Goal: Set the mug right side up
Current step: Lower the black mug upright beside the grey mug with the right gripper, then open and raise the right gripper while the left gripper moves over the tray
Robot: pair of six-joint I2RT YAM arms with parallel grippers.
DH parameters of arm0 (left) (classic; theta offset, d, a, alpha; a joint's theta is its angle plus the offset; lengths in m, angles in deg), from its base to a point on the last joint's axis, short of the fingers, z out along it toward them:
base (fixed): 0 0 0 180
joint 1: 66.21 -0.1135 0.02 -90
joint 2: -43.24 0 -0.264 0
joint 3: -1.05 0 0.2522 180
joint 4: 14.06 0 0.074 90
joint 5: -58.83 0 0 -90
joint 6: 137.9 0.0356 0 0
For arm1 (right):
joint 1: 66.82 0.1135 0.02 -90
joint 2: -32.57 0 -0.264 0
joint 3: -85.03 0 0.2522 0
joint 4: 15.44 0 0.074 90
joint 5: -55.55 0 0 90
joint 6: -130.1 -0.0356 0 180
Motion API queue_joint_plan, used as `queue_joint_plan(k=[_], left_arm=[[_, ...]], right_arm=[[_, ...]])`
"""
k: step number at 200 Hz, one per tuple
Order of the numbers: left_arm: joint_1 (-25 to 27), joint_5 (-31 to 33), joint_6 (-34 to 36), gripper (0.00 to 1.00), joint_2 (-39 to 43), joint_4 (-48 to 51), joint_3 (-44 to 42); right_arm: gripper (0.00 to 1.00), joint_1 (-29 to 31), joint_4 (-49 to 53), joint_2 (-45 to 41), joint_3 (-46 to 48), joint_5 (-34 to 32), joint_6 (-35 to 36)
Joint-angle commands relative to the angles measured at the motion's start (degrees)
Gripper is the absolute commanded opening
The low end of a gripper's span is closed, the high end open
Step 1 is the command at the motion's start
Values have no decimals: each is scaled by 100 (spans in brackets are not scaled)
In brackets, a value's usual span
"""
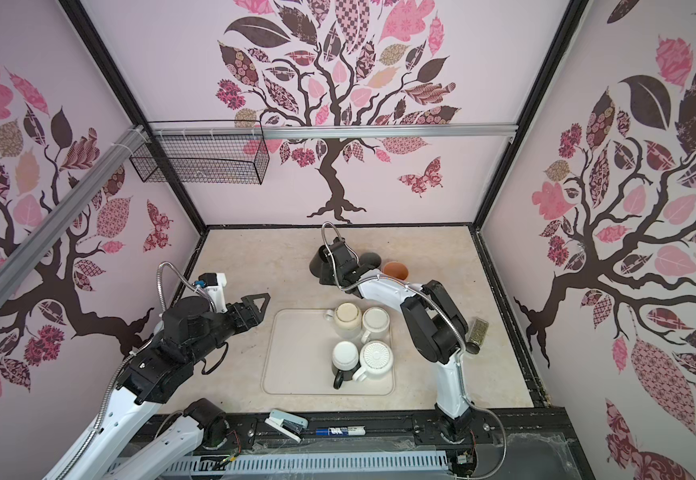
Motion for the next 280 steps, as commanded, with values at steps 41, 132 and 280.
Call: queue_joint_plan(k=[41, 132, 280], left_arm=[[-24, -55, 96, 83, 97, 23, -288], [-17, -187, 95, 83, 137, 33, -405], [-17, -454, 187, 84, -431, 307, -518]], right_arm=[[0, -30, 307, -266, -295, -1088, 831], [0, -39, 853, -331, -263, -1195, 987], [43, -44, 1391, -380, -406, -1286, 719]])
